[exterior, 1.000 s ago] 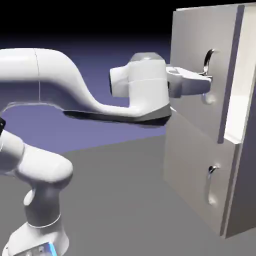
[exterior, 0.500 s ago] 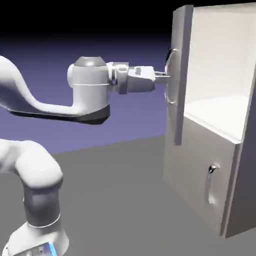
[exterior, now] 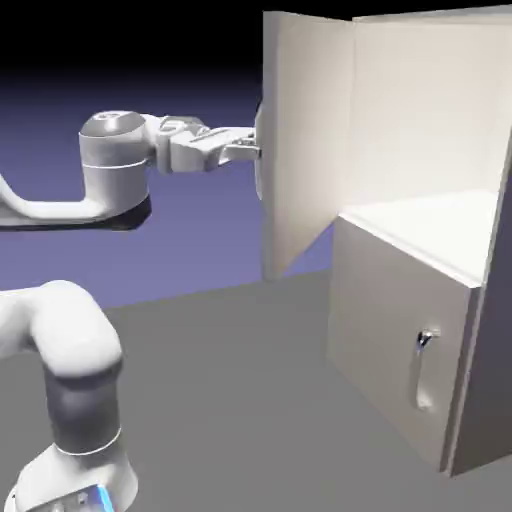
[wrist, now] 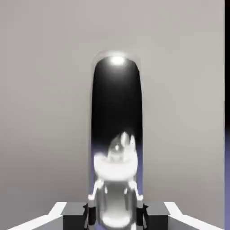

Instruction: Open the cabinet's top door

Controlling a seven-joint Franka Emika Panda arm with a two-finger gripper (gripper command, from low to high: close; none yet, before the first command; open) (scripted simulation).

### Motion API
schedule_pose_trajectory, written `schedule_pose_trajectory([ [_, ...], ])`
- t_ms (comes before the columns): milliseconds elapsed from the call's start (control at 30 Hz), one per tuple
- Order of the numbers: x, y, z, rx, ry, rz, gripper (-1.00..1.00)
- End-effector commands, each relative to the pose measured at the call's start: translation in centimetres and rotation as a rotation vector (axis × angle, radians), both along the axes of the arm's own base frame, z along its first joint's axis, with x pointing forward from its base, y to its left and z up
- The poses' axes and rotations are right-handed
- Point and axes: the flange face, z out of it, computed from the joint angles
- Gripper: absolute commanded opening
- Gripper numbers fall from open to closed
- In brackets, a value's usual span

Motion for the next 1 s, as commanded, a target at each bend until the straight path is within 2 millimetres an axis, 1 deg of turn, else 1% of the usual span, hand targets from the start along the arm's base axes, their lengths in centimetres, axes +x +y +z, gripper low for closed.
schedule_pose_trajectory([
  [0, -0.3, 0.8, 0.0, 0.000, 0.000, -0.023, -1.00],
  [233, -1.7, 6.9, 0.0, 0.000, 0.000, -0.187, -1.00],
  [433, -2.2, 12.9, 0.0, 0.000, 0.000, -0.343, -1.00],
  [567, -2.0, 16.9, 0.0, 0.000, 0.000, -0.448, -1.00],
  [700, -1.4, 20.6, 0.0, 0.000, 0.000, -0.544, -1.00],
  [867, -0.4, 24.4, 0.0, 0.000, 0.000, -0.647, -1.00],
  [933, 0.0, 25.6, 0.0, 0.000, 0.000, -0.680, -1.00],
  [967, 0.0, 25.6, 0.0, 0.000, 0.000, -0.680, 1.00],
])
